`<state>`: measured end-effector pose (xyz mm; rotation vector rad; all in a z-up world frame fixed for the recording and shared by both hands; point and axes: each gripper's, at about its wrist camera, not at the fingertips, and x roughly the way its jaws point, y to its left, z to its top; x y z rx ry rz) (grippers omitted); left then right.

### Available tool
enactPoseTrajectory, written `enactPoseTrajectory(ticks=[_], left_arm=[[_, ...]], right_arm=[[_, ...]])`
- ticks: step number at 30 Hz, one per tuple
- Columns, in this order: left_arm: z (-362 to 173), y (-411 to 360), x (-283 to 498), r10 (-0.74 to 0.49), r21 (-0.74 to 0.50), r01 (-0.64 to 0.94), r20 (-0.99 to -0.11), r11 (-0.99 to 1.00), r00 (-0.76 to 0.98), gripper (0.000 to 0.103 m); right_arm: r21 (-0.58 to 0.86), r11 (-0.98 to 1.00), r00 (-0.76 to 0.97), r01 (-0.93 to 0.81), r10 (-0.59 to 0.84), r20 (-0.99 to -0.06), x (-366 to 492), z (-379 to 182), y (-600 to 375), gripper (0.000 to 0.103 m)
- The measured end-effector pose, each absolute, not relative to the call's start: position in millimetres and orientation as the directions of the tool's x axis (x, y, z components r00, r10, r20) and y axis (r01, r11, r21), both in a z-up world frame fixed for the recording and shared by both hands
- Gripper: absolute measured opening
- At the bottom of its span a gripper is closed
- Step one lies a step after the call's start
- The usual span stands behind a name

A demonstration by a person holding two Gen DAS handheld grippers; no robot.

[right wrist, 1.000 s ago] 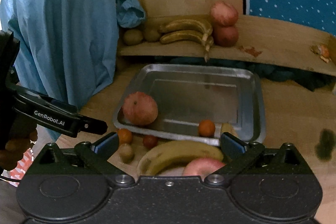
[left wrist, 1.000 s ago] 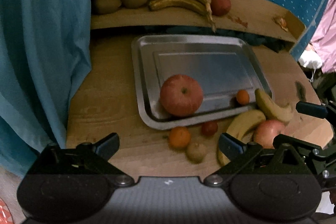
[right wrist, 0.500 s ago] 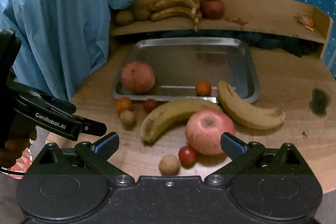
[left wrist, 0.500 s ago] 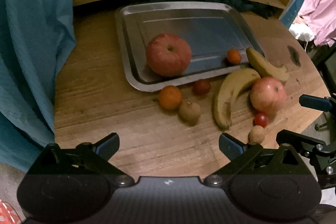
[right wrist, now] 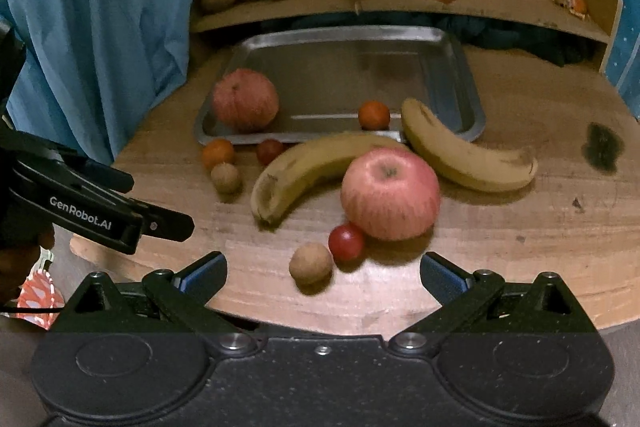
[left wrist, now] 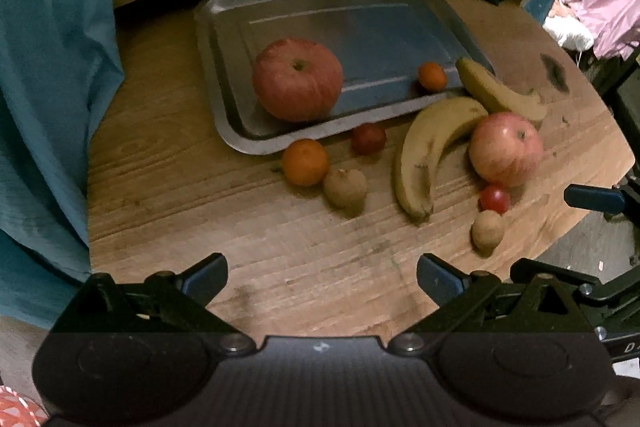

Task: Organize fruits
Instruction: 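Lift both grippers away from the tray back over the fruit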

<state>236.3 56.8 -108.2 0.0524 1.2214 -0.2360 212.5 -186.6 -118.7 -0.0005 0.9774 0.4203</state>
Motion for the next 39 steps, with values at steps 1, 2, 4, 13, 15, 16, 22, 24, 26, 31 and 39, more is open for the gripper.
enactPoseTrajectory(ticks=[1,2,4,13,15,16,22,24,26,31,39], left_arm=[[-109.7,55.6,235.9,-0.148,-0.083,0.211,-0.937,0.974,0.316,0.103],[-111.0,54.7,235.7,-0.144,-0.078,0.213,-0.940,0.974,0.310,0.103],[-113.6,52.9,236.0,-0.132,-0.067,0.218,-0.945,0.974,0.300,0.103],[-120.6,49.7,239.1,-0.099,-0.038,0.223,-0.958,0.974,0.271,0.103],[-121.5,49.7,239.5,-0.095,-0.034,0.223,-0.959,0.974,0.268,0.103],[-121.7,49.4,240.0,-0.093,-0.032,0.223,-0.959,0.974,0.268,0.103],[-123.2,49.1,244.3,-0.085,-0.025,0.215,-0.958,0.976,0.273,0.103],[-122.8,49.3,246.1,-0.083,-0.023,0.214,-0.958,0.976,0.275,0.103],[-122.8,49.0,247.9,-0.081,-0.021,0.213,-0.958,0.977,0.276,0.103],[-123.1,49.0,249.7,-0.080,-0.019,0.216,-0.957,0.976,0.278,0.103],[-123.6,51.7,255.8,-0.074,-0.010,0.220,-0.956,0.975,0.283,0.103]], right_arm=[[0.188,0.919,0.481,-0.346,0.346,-0.805,212.7,-119.9,-186.0,0.102],[0.190,0.918,0.476,-0.347,0.347,-0.808,212.6,-121.3,-185.6,0.102],[0.194,0.917,0.468,-0.347,0.349,-0.812,212.7,-123.5,-185.0,0.102],[0.204,0.919,0.442,-0.337,0.346,-0.828,215.3,-130.4,-186.1,0.102],[0.206,0.919,0.438,-0.337,0.347,-0.829,216.6,-131.4,-185.7,0.102],[0.208,0.918,0.435,-0.339,0.349,-0.830,217.3,-132.0,-185.5,0.102],[0.215,0.913,0.420,-0.347,0.357,-0.834,221.5,-134.3,-182.6,0.102],[0.218,0.911,0.417,-0.350,0.360,-0.834,222.6,-134.7,-182.3,0.102],[0.220,0.909,0.414,-0.354,0.363,-0.834,222.6,-135.0,-182.7,0.102],[0.230,0.908,0.407,-0.349,0.368,-0.836,223.4,-136.7,-181.2,0.102],[0.243,0.906,0.402,-0.347,0.378,-0.834,225.1,-138.9,-177.1,0.096]])
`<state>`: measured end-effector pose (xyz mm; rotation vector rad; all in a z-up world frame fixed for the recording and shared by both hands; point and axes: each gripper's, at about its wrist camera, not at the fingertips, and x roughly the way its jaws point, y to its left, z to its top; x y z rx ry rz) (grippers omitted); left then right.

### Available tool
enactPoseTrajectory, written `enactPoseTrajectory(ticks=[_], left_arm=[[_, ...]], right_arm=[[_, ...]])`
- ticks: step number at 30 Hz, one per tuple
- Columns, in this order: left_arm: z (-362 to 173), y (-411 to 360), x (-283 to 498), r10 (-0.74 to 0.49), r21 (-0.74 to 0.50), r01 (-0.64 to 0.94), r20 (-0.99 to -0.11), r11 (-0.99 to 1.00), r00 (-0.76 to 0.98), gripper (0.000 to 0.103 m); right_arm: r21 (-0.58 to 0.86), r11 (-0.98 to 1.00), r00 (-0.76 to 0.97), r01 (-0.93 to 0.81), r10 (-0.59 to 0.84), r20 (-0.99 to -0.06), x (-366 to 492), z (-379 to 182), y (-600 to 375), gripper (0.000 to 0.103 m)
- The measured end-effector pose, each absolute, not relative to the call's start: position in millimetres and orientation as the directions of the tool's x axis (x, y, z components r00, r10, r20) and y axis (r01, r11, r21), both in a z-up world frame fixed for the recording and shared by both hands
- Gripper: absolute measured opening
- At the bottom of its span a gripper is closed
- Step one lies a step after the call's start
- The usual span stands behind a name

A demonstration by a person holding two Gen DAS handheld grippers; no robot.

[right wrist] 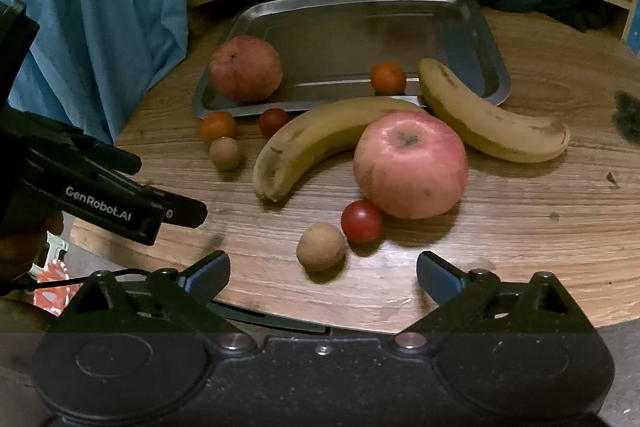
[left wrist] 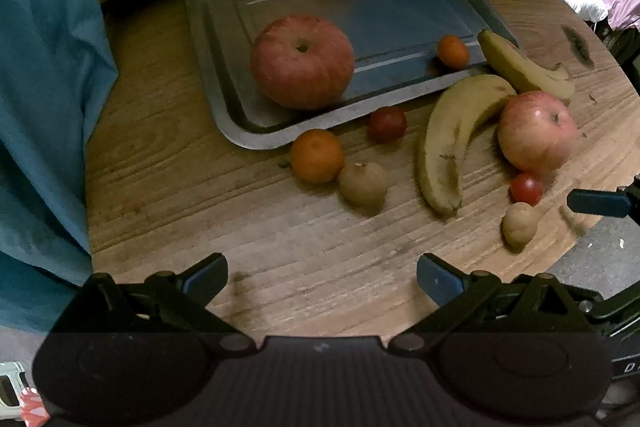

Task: Organize fruits
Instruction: 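Lift both grippers away from the tray back over the fruit, then grasp a brown kiwi with the right gripper while the left gripper grasps a tangerine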

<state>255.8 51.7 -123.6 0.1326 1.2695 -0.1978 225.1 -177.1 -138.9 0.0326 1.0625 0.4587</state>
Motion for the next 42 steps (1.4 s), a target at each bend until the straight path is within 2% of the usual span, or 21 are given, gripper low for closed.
enactPoseTrajectory(ticks=[6,15,23,30,38,40,42], left_arm=[[-126.6,53.5,263.2,-0.075,-0.008,0.224,-0.954,0.975,0.291,0.103],[-124.9,52.4,274.3,-0.110,-0.030,0.241,-0.938,0.970,0.328,0.101],[-124.3,47.9,278.1,-0.156,-0.065,0.265,-0.929,0.962,0.337,0.083],[-125.3,48.2,281.8,-0.174,-0.085,0.265,-0.927,0.960,0.334,0.061],[-126.2,45.1,283.5,-0.197,-0.110,0.269,-0.926,0.957,0.322,0.052],[-126.9,44.0,284.0,-0.202,-0.116,0.269,-0.926,0.956,0.319,0.045],[-128.0,42.2,284.4,-0.203,-0.118,0.267,-0.926,0.956,0.317,0.044]], right_arm=[[0.261,0.900,0.386,-0.350,0.393,-0.835,227.4,-140.1,-172.1,0.088],[0.266,0.895,0.358,-0.357,0.394,-0.847,229.8,-141.7,-165.3,0.068],[0.269,0.893,0.356,-0.361,0.399,-0.845,230.0,-142.6,-163.2,0.060],[0.273,0.891,0.356,-0.363,0.403,-0.843,231.5,-143.3,-163.4,0.051],[0.272,0.889,0.354,-0.369,0.405,-0.843,234.5,-142.3,-162.7,0.042],[0.271,0.888,0.354,-0.371,0.405,-0.843,234.7,-142.2,-162.5,0.041],[0.270,0.888,0.354,-0.373,0.406,-0.843,234.8,-142.0,-162.4,0.040]])
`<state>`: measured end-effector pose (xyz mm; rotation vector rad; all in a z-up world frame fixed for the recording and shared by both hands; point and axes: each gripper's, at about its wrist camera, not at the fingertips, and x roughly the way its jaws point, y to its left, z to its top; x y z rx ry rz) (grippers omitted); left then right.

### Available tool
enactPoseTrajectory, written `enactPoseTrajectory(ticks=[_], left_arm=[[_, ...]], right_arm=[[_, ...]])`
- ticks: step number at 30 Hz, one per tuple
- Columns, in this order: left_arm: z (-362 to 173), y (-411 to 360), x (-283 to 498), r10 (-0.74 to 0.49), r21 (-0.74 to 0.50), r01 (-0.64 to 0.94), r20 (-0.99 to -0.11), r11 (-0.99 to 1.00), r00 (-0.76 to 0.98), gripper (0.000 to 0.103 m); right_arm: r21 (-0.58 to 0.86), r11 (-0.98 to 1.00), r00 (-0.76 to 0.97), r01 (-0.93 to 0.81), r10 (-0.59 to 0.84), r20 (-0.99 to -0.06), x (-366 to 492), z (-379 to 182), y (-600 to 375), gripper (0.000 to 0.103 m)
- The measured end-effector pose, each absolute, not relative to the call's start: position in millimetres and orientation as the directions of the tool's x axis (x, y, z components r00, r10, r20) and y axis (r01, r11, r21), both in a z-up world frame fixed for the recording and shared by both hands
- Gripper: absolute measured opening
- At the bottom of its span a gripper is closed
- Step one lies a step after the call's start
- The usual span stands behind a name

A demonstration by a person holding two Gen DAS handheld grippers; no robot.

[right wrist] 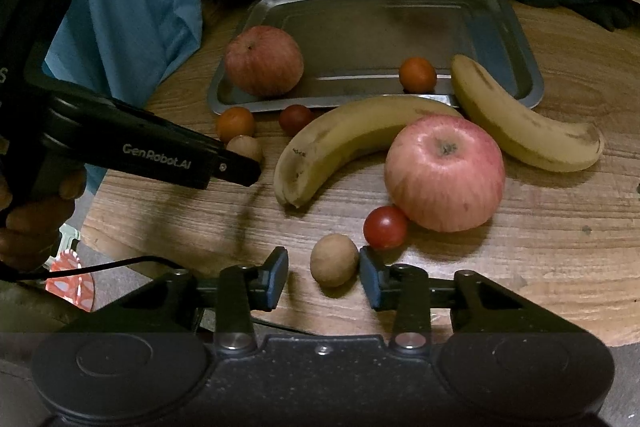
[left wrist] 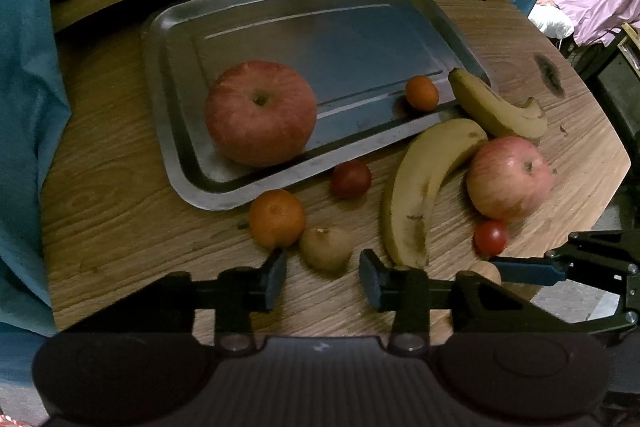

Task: Organize fruits
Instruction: 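Grasp a brown kiwi with the right gripper while the left gripper grasps a tangerine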

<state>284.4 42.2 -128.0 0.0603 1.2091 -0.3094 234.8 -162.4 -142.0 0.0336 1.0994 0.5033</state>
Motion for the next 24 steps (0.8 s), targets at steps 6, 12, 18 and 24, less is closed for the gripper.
enactPoseTrajectory(ticks=[6,12,18,24], left_arm=[[-130.3,42.3,287.2,-0.201,-0.124,0.249,-0.928,0.961,0.313,0.038],[-131.2,39.2,287.9,-0.208,-0.130,0.251,-0.926,0.959,0.314,0.032],[-131.3,37.6,289.9,-0.207,-0.131,0.245,-0.926,0.961,0.315,0.032],[-131.5,35.8,292.3,-0.204,-0.132,0.235,-0.928,0.963,0.312,0.033]], right_arm=[[0.272,0.888,0.355,-0.372,0.406,-0.842,235.0,-142.2,-162.5,0.037],[0.270,0.888,0.356,-0.373,0.406,-0.842,234.4,-142.4,-163.2,0.033],[0.273,0.887,0.356,-0.371,0.408,-0.841,234.4,-142.3,-165.6,0.029],[0.279,0.884,0.355,-0.374,0.414,-0.838,234.2,-142.7,-167.8,0.029]])
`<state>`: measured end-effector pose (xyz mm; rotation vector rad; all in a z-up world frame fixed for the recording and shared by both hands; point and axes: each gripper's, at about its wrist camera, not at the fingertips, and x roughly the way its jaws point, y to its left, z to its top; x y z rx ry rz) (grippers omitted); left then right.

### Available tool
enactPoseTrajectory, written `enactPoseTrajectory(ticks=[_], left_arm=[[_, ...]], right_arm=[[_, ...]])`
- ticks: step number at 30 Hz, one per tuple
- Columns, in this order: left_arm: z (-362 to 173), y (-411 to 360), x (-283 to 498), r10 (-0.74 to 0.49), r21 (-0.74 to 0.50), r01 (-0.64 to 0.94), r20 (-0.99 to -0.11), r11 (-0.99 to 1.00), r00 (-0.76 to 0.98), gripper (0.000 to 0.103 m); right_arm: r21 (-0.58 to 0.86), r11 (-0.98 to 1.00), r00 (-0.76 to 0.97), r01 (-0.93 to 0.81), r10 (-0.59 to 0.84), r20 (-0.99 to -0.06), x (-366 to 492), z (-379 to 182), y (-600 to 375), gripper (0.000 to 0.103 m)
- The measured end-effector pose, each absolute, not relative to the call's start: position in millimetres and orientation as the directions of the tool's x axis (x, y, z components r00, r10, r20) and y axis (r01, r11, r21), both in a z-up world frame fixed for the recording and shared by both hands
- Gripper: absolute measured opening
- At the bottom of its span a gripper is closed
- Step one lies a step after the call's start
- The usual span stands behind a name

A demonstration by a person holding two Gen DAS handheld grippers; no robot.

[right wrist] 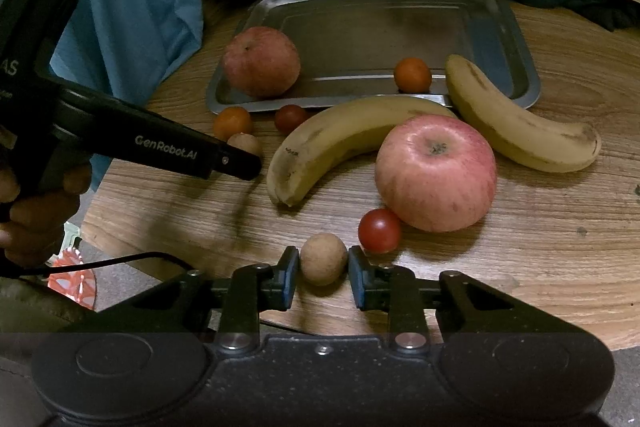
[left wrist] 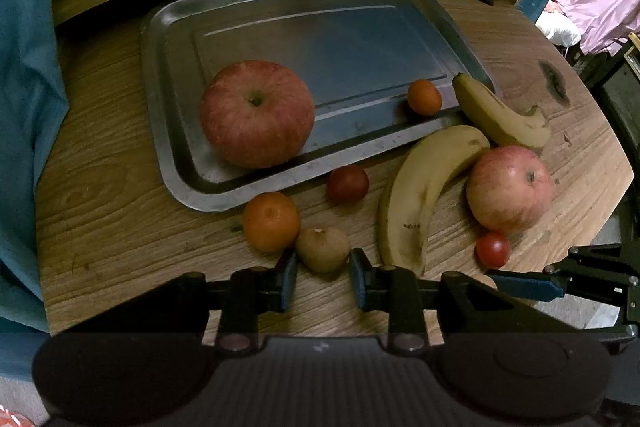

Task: Organize fruits
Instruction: 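Grasp a brown kiwi with the right gripper while the left gripper grasps a tangerine, then carry the kiwi with the right gripper while the left carries the tangerine toward the tray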

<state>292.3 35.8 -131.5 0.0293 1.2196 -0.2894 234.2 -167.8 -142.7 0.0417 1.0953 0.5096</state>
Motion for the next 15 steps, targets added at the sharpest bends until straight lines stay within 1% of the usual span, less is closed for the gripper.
enactPoseTrajectory(ticks=[3,7,15], left_arm=[[-131.7,34.9,292.6,-0.206,-0.133,0.239,-0.928,0.962,0.310,0.034],[-131.2,35.3,292.2,-0.205,-0.133,0.237,-0.927,0.963,0.314,0.030],[-130.0,34.5,292.7,-0.213,-0.144,0.227,-0.925,0.963,0.316,0.031]], right_arm=[[0.280,0.883,0.354,-0.376,0.417,-0.837,234.2,-143.0,-168.1,0.029],[0.287,0.880,0.351,-0.378,0.423,-0.835,234.6,-142.9,-169.0,0.028],[0.290,0.870,0.338,-0.399,0.434,-0.835,238.7,-142.0,-169.0,0.028]])
